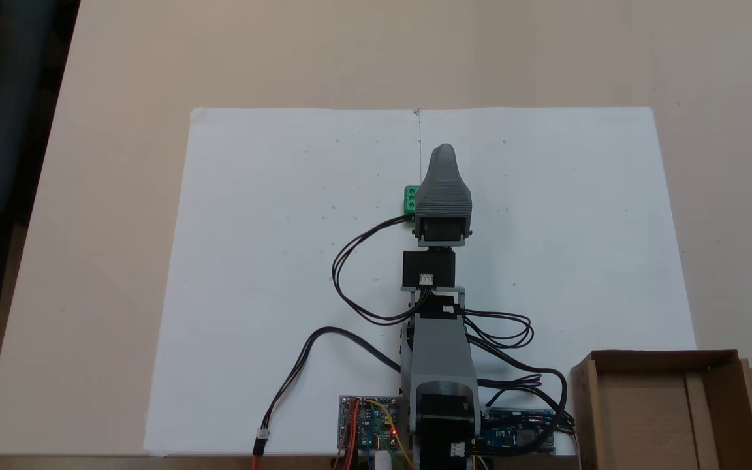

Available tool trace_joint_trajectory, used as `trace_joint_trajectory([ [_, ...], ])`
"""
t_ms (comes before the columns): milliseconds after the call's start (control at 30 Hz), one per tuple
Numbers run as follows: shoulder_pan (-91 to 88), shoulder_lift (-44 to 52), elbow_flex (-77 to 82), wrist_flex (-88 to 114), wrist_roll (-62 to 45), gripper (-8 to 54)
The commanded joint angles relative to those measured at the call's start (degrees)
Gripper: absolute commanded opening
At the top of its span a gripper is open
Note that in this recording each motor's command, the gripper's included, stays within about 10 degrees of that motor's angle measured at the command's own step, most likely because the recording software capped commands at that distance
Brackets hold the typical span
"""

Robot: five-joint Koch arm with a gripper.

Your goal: Grasp a green dice and put it in the bin.

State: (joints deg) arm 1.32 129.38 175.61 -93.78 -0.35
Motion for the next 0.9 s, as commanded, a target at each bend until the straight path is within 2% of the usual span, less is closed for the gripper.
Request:
trace_joint_trajectory([
  [0, 0.9, 6.4, 3.9, -4.9, -0.5, 44.7],
  [867, 1.1, 6.2, 2.0, 0.1, -1.1, 43.9],
])
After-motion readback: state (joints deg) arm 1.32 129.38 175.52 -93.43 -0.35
